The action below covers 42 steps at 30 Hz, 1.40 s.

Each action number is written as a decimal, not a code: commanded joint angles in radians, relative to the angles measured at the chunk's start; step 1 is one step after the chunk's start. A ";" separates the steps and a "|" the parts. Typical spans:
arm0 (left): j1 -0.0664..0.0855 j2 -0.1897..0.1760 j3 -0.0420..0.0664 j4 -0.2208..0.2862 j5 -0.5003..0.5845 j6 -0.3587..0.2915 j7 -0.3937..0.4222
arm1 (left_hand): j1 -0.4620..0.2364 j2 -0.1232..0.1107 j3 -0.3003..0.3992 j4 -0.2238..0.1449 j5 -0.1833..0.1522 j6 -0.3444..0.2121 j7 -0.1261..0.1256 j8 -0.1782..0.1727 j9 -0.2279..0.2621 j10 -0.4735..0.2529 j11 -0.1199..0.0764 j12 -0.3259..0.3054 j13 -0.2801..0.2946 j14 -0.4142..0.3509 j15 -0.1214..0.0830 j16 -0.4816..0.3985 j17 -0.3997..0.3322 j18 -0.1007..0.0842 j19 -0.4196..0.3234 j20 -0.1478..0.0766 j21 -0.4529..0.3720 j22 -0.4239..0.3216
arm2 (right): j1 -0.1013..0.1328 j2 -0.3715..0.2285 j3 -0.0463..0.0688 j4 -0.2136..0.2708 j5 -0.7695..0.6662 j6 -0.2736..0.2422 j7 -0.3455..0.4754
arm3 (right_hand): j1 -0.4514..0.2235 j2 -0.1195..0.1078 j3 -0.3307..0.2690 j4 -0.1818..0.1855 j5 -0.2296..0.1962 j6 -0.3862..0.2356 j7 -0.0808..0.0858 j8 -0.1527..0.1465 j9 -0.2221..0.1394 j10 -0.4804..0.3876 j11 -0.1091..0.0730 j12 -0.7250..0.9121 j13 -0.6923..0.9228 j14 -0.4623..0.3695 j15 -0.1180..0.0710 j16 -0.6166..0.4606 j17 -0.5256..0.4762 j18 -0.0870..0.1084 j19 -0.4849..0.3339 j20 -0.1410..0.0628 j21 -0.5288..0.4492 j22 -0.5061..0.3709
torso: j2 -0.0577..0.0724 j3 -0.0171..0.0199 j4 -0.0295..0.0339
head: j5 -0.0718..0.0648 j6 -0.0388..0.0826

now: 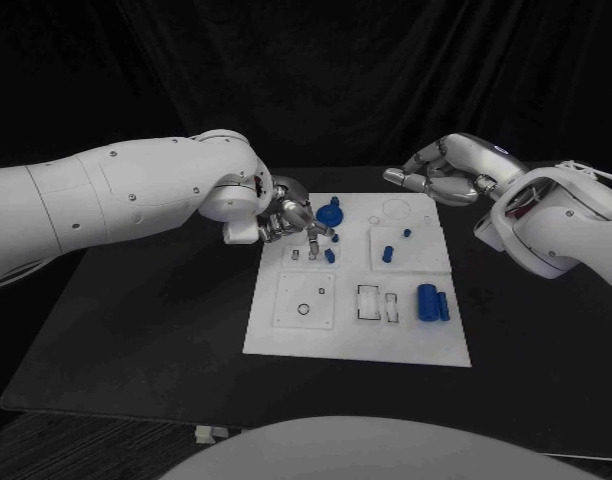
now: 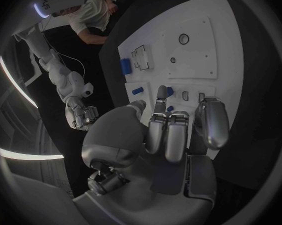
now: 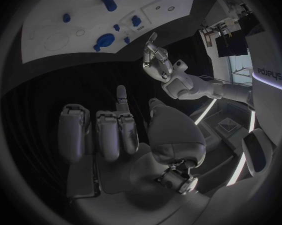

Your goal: Assemble the parts on the task board

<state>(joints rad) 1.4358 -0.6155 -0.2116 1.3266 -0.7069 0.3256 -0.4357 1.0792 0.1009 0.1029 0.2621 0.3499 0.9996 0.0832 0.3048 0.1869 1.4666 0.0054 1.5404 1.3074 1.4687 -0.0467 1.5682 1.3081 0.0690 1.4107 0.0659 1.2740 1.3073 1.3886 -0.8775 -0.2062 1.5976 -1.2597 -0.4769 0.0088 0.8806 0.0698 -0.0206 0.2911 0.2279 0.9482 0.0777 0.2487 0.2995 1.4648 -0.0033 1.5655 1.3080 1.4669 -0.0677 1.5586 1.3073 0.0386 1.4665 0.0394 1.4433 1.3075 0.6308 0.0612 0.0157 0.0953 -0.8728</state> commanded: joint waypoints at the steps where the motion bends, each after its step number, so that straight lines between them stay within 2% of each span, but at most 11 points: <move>1: 0.003 0.000 0.001 -0.002 0.055 0.029 0.043 | 0.082 -0.013 0.027 -0.044 -0.039 -0.005 0.005 -0.033 -0.010 0.068 0.009 0.000 0.223 0.102 0.006 0.003 0.263 -0.002 0.005 0.005 -0.002 0.175 | -0.006 -0.002 0.001 0.000 0.013 0.019 0.004 | 0.010 0.002 -0.004 0.000 0.003 -0.003 0.006 0.001 0.001 0.106 0.005 0.005 0.263 0.099 0.006 0.003 0.242 -0.008 0.045 0.008 0.005 0.223 | 0.001 -0.0015 0.0003 | 0.000 0.000; 4: 0.004 -0.006 0.001 0.000 -0.001 0.009 0.164 | 0.188 -0.028 0.075 -0.116 -0.073 -0.047 0.018 -0.065 -0.019 0.067 0.018 -0.001 0.223 0.102 0.014 0.003 0.263 -0.002 0.003 0.009 -0.004 0.175 | -0.010 -0.002 0.001 -0.001 0.013 0.025 0.003 | 0.011 0.003 -0.005 0.000 0.003 -0.003 0.006 0.001 0.001 0.106 0.006 0.005 0.263 0.099 0.007 0.003 0.244 -0.008 0.045 0.008 0.005 0.223 | 0.002 -0.0009 0.0003 | 0.001 0.000; 6: 0.004 -0.012 0.001 0.001 -0.111 -0.015 0.287 | 0.259 -0.054 0.095 -0.176 -0.055 -0.025 0.013 -0.042 -0.006 0.076 0.015 0.007 0.233 0.102 0.013 0.003 0.263 -0.008 0.016 0.011 0.021 0.182 | -0.014 -0.004 0.001 -0.002 0.013 0.030 0.002 | 0.011 0.003 -0.005 0.000 0.003 -0.003 0.006 0.001 0.001 0.106 0.006 0.005 0.263 0.099 0.007 0.003 0.244 -0.008 0.045 0.008 0.005 0.223 | 0.002 -0.0019 0.0000 | 0.003 0.000; 7: 0.004 -0.015 0.001 0.002 -0.191 -0.033 0.359 | 0.271 -0.074 0.095 -0.188 -0.111 -0.024 0.014 -0.032 0.001 0.087 0.016 0.016 0.245 0.102 0.014 0.003 0.263 -0.013 0.028 0.012 0.047 0.190 | -0.017 -0.006 0.001 -0.003 0.013 0.033 0.001 | 0.012 0.003 -0.006 0.000 0.002 -0.002 0.006 0.002 0.002 0.106 0.006 0.005 0.263 0.099 0.007 0.003 0.244 -0.008 0.045 0.008 0.005 0.223 | 0.002 -0.0030 0.0003 | 0.003 0.000; 9: 0.004 -0.023 0.001 0.008 -0.349 -0.075 0.473 | 0.299 -0.098 0.097 -0.207 -0.148 -0.037 0.015 -0.032 0.003 0.104 0.016 0.030 0.263 0.102 0.014 0.003 0.263 -0.023 0.050 0.013 0.091 0.203 | -0.022 -0.009 0.001 -0.003 0.013 0.038 -0.001 | 0.012 0.003 -0.006 0.000 0.002 -0.002 0.006 0.002 0.002 0.106 0.006 0.005 0.263 0.099 0.007 0.003 0.244 -0.008 0.045 0.008 0.005 0.223 | 0.001 -0.0033 0.0010 | 0.002 0.000; 14: 0.004 -0.033 0.001 0.018 -0.693 -0.225 0.676 | 0.337 -0.135 0.103 -0.217 -0.185 -0.064 0.005 -0.039 0.006 0.104 0.000 0.030 0.263 0.102 0.002 0.003 0.263 -0.036 0.081 0.003 0.152 0.220 | -0.034 -0.014 0.001 -0.006 0.013 0.051 -0.006 | 0.013 0.003 -0.008 0.000 0.001 -0.001 0.006 0.003 0.002 0.106 0.007 0.005 0.263 0.099 0.008 0.004 0.244 -0.008 0.045 0.009 0.006 0.223 | 0.001 -0.0035 0.0021 | 0.002 0.000; 17: 0.003 -0.033 0.001 0.022 -0.909 -0.332 0.745 | 0.355 -0.169 0.118 -0.211 -0.232 -0.112 -0.029 -0.060 0.000 0.104 -0.024 0.030 0.263 0.102 -0.014 0.003 0.263 -0.046 0.107 -0.011 0.202 0.235 | -0.040 -0.016 0.001 -0.007 0.013 0.058 -0.008 | 0.014 0.004 -0.010 0.000 -0.001 0.000 0.006 0.003 0.003 0.106 0.007 0.005 0.263 0.100 0.008 0.004 0.246 -0.008 0.046 0.009 0.007 0.224 | 0.001 -0.0031 0.0019 | 0.001 0.000; 21: 0.000 -0.025 0.001 0.021 -1.148 -0.427 0.781 | 0.374 -0.203 0.141 -0.206 -0.204 -0.137 -0.053 -0.072 -0.001 0.104 -0.036 0.030 0.263 0.102 -0.027 0.003 0.263 -0.050 0.114 -0.023 0.216 0.239 | -0.046 -0.018 0.001 -0.008 0.013 0.066 -0.010 | 0.015 0.004 -0.011 0.000 -0.001 0.000 0.006 0.004 0.003 0.106 0.007 0.005 0.263 0.100 0.008 0.004 0.245 -0.008 0.046 0.009 0.007 0.223 | 0.000 -0.0035 0.0023 | -0.003 0.000; 25: -0.009 -0.011 0.000 0.015 -1.350 -0.497 0.774 | 0.348 -0.223 0.139 -0.183 -0.214 -0.125 -0.062 -0.073 0.001 0.104 -0.039 0.030 0.263 0.102 -0.028 0.003 0.263 -0.054 0.123 -0.026 0.234 0.244 | -0.051 -0.021 0.001 -0.008 0.013 0.073 -0.012 | 0.017 0.005 -0.012 0.000 -0.001 0.001 0.006 0.005 0.004 0.106 0.008 0.005 0.263 0.099 0.008 0.004 0.245 -0.008 0.045 0.010 0.007 0.223 | 0.001 -0.0037 0.0015 | -0.004 0.000; 32: -0.017 0.003 0.000 0.007 -1.467 -0.571 0.786 | 0.338 -0.243 0.139 -0.174 -0.216 -0.129 -0.070 -0.081 0.001 0.104 -0.042 0.030 0.263 0.102 -0.030 0.003 0.263 -0.058 0.132 -0.027 0.249 0.249 | -0.054 -0.024 0.001 -0.007 0.013 0.072 -0.012 | 0.019 0.008 -0.014 0.001 0.000 0.003 0.006 0.006 0.005 0.106 0.008 0.005 0.263 0.100 0.009 0.004 0.246 -0.008 0.045 0.010 0.006 0.223 | 0.002 -0.0034 0.0004 | -0.009 0.000; 42: -0.032 0.016 0.000 -0.010 -1.513 -0.629 0.840 | 0.311 -0.255 0.133 -0.142 -0.253 -0.112 -0.077 -0.080 0.008 0.104 -0.043 0.030 0.263 0.102 -0.030 0.003 0.263 -0.064 0.147 -0.028 0.275 0.257 | -0.055 -0.025 0.001 -0.006 0.013 0.073 -0.015 | 0.020 0.008 -0.016 0.000 0.000 0.004 0.006 0.007 0.006 0.106 0.009 0.005 0.263 0.100 0.009 0.005 0.248 -0.009 0.047 0.011 0.009 0.224 | 0.001 -0.0031 0.0009 | -0.012 0.000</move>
<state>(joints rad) 1.4063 -0.6016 -0.2121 1.3172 -2.1663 -0.2499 0.3538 1.3986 -0.1562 0.2344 0.1149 0.0997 0.8827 0.0068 0.2255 0.1939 1.4667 -0.0302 1.5673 1.3074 1.4651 -0.0680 1.5682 1.3077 0.0212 1.4656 0.0425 1.5434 1.3080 1.3362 -0.9017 -0.2061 1.5900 -1.2462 -0.4099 0.0064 0.8897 0.0791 -0.0317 0.2910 0.2278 0.9515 0.0815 0.2527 0.3042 1.4649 -0.0034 1.5654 1.3076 1.4669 -0.0677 1.5584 1.3073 0.0390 1.4630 0.0429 1.4471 1.3080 0.6324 0.0576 0.0159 0.0823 -0.8728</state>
